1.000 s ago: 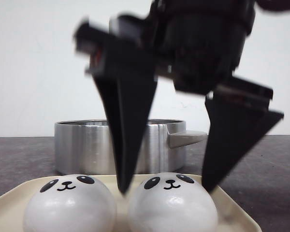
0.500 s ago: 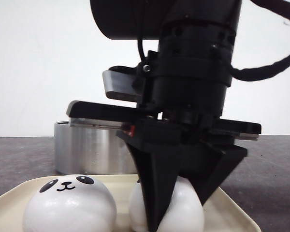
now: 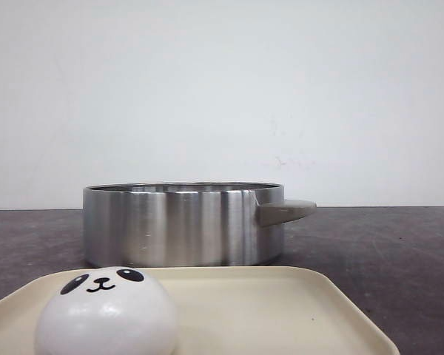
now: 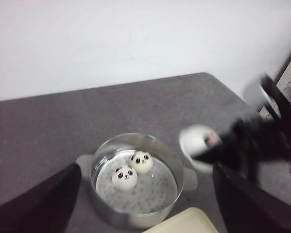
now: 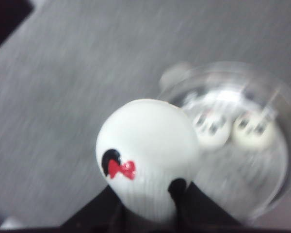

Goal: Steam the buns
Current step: 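Carry the bun with the right gripper and lower it into the pot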

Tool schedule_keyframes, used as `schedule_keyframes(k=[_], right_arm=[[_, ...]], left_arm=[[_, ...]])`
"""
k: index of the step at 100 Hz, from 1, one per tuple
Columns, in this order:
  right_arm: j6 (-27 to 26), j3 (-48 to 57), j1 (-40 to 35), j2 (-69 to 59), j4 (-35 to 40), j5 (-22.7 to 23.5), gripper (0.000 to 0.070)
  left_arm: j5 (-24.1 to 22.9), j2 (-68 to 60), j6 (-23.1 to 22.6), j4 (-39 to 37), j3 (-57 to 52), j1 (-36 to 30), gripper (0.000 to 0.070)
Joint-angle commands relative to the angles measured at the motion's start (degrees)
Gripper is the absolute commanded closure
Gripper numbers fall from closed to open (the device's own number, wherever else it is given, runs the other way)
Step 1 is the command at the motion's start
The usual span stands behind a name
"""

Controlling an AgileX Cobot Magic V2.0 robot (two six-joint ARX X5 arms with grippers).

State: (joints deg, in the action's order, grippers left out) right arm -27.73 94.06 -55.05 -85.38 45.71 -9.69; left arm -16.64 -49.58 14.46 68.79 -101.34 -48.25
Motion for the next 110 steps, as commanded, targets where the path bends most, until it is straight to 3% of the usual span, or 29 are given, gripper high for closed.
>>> schedule_keyframes(k=[1,26,77,82,93,105,110], right_arm=[[3.8,1.66,2.75,-4.83,0.48,1.09,0.0694],[5.31,1.9,12.94,-18.05,3.08,11.43,0.0694],[2.82,1.9,15.91,-32.2,4.74,15.69,0.069],[2.56,1.9,15.91,-32.2,4.59,15.69,0.0641],[1.18,1.9,15.85,-32.2,5.01,15.69,0.0389],[0.68,1.9,15.98,-32.2,6.49,15.41,0.0346],[0.66,1.9,15.96,-32.2,6.6,14.99,0.0287]], left_arm=[[-0.33,-0.55,-1.44,-1.18,-1.46,-0.52,0.019],[-0.31,-0.96,-1.75,-1.11,-1.46,-0.52,0.019],[-0.33,-0.98,-1.51,3.39,-1.42,-0.52,0.0189],[-0.33,-0.98,-1.42,3.41,-1.42,-0.52,0.019],[-0.33,-0.98,-1.38,3.43,-1.4,-0.52,0.0189],[-0.31,-0.98,-1.36,3.41,-1.4,-0.52,0.019],[-0.31,-0.98,-1.33,3.43,-1.4,-0.52,0.019]])
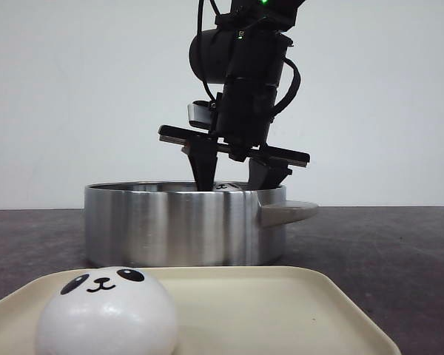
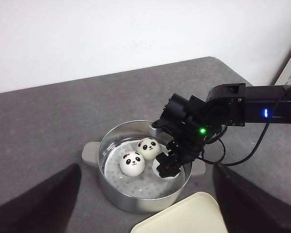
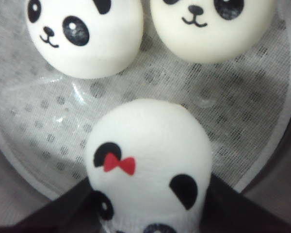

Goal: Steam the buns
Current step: 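Carry the bun with the right gripper and lower it into the pot, then open the right gripper to release the bun and lift away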

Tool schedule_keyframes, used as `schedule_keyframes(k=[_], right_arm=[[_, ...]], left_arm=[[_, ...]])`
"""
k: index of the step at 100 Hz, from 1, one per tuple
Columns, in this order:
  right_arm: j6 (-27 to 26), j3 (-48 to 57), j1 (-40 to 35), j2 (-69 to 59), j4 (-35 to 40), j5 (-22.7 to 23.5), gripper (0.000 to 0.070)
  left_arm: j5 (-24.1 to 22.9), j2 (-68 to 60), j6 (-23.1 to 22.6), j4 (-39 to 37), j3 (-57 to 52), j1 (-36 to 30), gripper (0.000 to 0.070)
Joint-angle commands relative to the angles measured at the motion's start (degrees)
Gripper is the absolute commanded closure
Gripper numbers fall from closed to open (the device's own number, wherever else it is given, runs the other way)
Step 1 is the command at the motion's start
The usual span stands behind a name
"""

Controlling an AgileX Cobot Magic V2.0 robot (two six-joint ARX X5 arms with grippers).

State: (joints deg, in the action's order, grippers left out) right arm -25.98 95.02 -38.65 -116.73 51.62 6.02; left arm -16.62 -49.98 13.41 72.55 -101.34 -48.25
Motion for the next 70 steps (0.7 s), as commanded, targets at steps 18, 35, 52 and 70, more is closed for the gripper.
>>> schedule_keyframes(k=[18,35,52,70], right_arm=[[-1.51,1.18,-0.55,-0.76,0.61,-1.73,0.0031],[-1.25,3.67,-0.52,-0.11,1.46,-3.58,0.0031],[4.7,12.02,-0.59,0.98,5.35,-5.62,0.0143],[12.37,22.05,-3.56,8.04,9.77,-10.51,0.07]], left_arm=[[-0.33,-0.59,-0.24,-0.31,-1.36,-0.52,0.019],[-0.33,-0.59,0.07,-0.13,-1.33,-0.52,0.019],[-0.33,-0.96,1.77,0.68,-0.79,-0.52,0.019],[-0.22,-2.14,5.9,4.31,2.51,-0.52,0.0189]])
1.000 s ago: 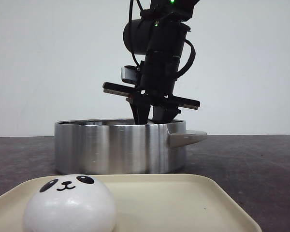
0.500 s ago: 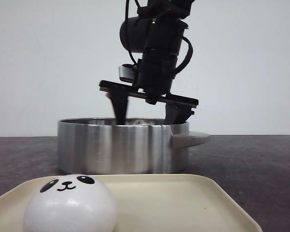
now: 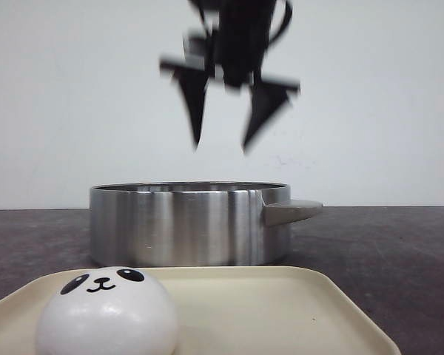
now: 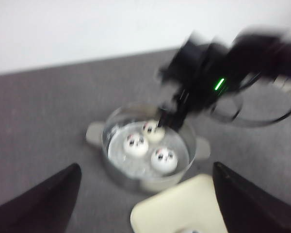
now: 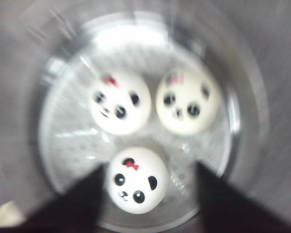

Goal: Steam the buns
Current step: 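Open the right gripper to release the bun and lift away, then lower the left gripper onto the last panda bun and grasp it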

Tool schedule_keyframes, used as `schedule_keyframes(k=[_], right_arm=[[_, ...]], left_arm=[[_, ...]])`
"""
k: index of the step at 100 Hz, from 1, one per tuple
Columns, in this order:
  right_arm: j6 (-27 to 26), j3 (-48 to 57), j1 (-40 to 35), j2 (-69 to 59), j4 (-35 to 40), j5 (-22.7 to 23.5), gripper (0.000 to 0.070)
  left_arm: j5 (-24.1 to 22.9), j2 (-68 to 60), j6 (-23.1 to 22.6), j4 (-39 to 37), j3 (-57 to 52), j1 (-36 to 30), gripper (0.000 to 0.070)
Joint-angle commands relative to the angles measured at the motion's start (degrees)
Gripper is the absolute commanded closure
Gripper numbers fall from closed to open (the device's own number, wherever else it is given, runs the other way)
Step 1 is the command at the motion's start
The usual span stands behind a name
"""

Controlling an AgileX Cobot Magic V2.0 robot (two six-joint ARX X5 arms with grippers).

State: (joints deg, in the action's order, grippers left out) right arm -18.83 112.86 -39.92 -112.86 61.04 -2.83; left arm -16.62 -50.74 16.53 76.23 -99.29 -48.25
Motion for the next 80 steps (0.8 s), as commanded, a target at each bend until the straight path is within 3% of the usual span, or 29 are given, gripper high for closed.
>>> schedule_keyframes(k=[1,8,16,29,40,58,67,80], right_arm=[[5.51,4.5,-2.56,4.83,0.37,-2.1,0.07],[6.03,5.7,-5.03,10.03,0.11,-4.79,0.0696],[7.85,5.75,-8.79,16.72,-0.9,-8.33,0.0696],[10.69,5.75,-16.76,25.81,-0.13,-19.89,0.0696],[10.32,5.73,-23.15,31.45,4.22,-29.11,0.0696],[5.2,5.64,-30.88,38.29,14.64,-41.16,0.0696],[0.94,5.64,-33.35,40.83,18.03,-44.19,0.0696],[-3.89,5.14,-36.22,45.11,20.59,-44.41,0.0696]], left_arm=[[-0.2,-1.42,3.08,0.79,0.85,-0.52,0.0189],[1.07,-1.7,5.6,1.07,4.28,-0.52,0.0189],[5.95,-1.75,8.31,0.15,9.73,-0.59,0.0189],[12.59,-1.86,11.5,-5.11,20.98,-1.64,0.0189],[13.31,-2.12,14.8,-12.98,31.1,-3.65,0.0189],[14.62,-5.11,18.34,-24.52,43.65,-5.95,0.0188],[15.19,-8.17,18.71,-25.22,45.97,-6.78,0.0188],[15.19,-14.32,16.76,-25.09,46.29,-7.37,0.0188]])
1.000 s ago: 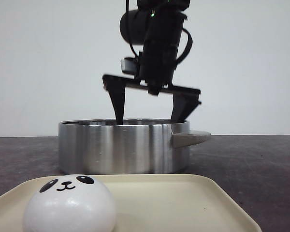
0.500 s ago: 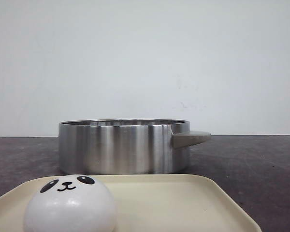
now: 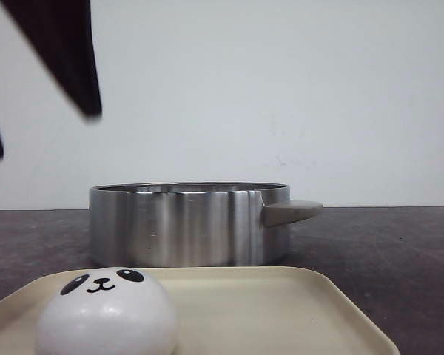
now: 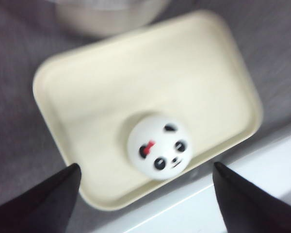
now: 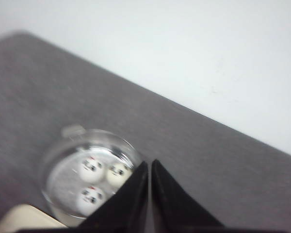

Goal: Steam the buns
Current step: 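Lower the left gripper onto the last panda bun and grasp it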

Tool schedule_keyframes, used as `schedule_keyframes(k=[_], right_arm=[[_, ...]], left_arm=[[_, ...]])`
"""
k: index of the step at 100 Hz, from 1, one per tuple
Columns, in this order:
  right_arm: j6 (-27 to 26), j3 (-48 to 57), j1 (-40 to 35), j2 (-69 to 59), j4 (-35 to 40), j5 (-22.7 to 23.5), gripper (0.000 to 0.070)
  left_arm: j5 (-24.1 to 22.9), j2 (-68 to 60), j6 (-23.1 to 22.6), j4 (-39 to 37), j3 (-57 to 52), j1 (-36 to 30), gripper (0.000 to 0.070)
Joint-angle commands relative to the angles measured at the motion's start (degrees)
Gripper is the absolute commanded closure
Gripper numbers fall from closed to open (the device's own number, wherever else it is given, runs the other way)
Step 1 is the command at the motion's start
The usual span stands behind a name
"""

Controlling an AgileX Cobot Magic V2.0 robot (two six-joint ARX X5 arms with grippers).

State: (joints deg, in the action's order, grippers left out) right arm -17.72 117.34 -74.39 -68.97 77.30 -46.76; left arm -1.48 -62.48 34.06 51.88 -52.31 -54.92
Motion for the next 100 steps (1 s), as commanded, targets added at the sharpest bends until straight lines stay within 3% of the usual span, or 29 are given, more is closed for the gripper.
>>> schedule_keyframes(k=[1,10,40,63,72,75,78,81,86,100], right_arm=[[-5.07,0.61,-1.92,1.53,4.33,-0.52,0.0696],[-5.75,-0.07,-3.17,3.48,4.33,-1.64,0.0696],[-7.39,-3.45,-3.76,6.25,4.33,-4.52,0.0696],[-8.7,-7.96,-3.76,6.14,4.33,-4.68,0.0696],[-11.04,-9.68,-3.87,6.14,4.28,-4.15,0.0696],[-12.0,-10.03,-4.09,6.14,4.28,-3.89,0.0696],[-12.44,-10.16,-4.33,6.14,4.26,-3.8,0.0696],[-12.85,-10.16,-4.66,6.14,4.26,-3.82,0.0696],[-13.03,-10.16,-5.2,6.16,4.13,-3.89,0.0696],[-12.98,-10.16,-6.08,6.56,4.13,-4.55,0.0696]], left_arm=[[0.04,-2.8,-0.81,-0.76,-0.68,-0.7,0.0188],[0.24,-6.99,-1.05,-2.1,-0.68,-0.72,0.0187],[7.93,-19.1,-1.05,-7.5,-0.68,-0.98,0.0187],[8.92,-25.42,-1.18,-10.29,-0.68,-0.98,0.0189],[8.92,-27.34,-3.15,-10.01,-0.68,-0.96,0.0197],[8.79,-27.76,-4.09,-9.75,-0.68,-0.96,0.0224],[8.74,-27.98,-5.14,-9.53,-0.68,-0.96,0.0302],[8.76,-28.04,-6.03,-9.46,-0.68,-0.96,0.0429],[8.79,-28.02,-7.43,-9.49,-0.68,-0.98,0.07],[9.09,-26.77,-7.93,-8.81,-1.31,-0.96,0.0695]])
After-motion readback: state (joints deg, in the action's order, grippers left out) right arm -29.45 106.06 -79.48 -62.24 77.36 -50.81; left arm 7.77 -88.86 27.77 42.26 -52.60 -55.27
